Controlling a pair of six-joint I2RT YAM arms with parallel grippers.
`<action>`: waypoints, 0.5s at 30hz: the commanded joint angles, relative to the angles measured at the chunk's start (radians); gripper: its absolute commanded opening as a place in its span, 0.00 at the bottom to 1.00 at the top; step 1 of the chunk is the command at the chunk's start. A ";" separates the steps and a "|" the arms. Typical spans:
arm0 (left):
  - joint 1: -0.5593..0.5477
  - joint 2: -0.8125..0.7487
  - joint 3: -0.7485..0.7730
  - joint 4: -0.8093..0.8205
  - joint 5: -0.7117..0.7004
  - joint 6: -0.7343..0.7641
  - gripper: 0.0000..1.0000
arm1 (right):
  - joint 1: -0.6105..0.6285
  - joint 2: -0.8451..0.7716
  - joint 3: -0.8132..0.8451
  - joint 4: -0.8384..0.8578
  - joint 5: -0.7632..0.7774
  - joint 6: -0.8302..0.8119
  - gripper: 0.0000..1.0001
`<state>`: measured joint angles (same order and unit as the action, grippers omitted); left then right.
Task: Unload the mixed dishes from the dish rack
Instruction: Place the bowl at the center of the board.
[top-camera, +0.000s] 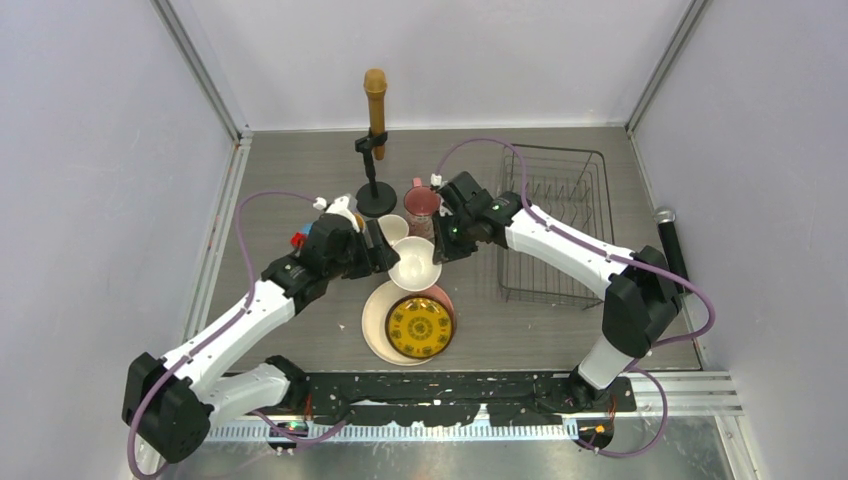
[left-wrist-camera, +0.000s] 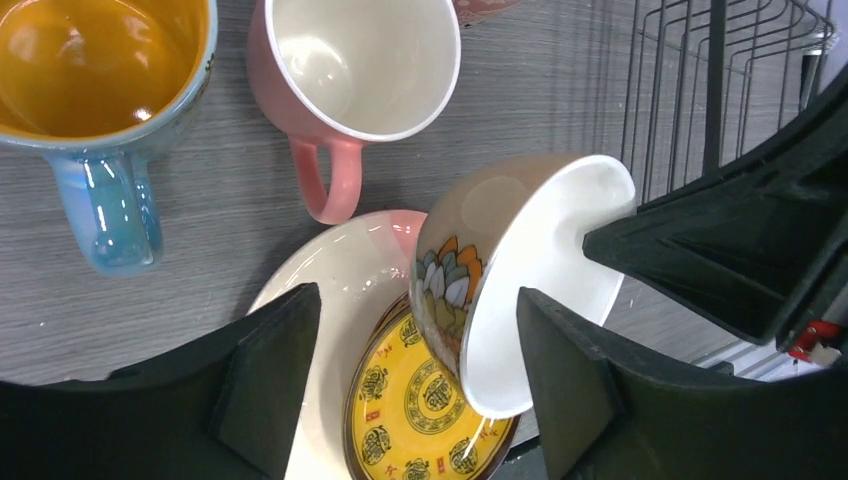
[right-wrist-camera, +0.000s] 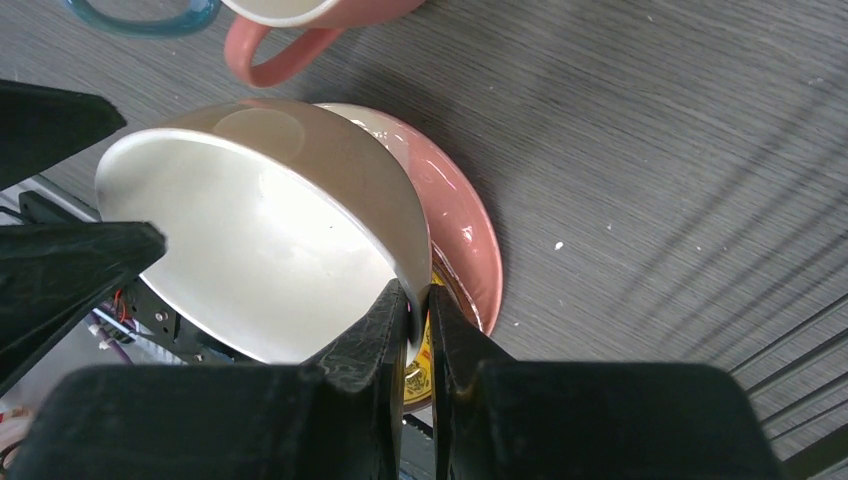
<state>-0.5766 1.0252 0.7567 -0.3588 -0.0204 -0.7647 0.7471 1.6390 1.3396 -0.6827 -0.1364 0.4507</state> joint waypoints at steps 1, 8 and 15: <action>-0.002 0.042 0.059 0.007 0.007 0.036 0.70 | 0.019 -0.019 0.068 0.052 -0.051 0.000 0.00; -0.048 0.066 0.073 -0.017 -0.088 0.064 0.47 | 0.036 -0.005 0.087 0.043 -0.070 -0.012 0.01; -0.071 0.094 0.099 -0.041 -0.077 0.092 0.00 | 0.037 -0.014 0.082 0.053 -0.084 -0.014 0.16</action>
<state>-0.6395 1.1194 0.8001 -0.4320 -0.0929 -0.6815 0.7773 1.6501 1.3746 -0.6746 -0.1864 0.4438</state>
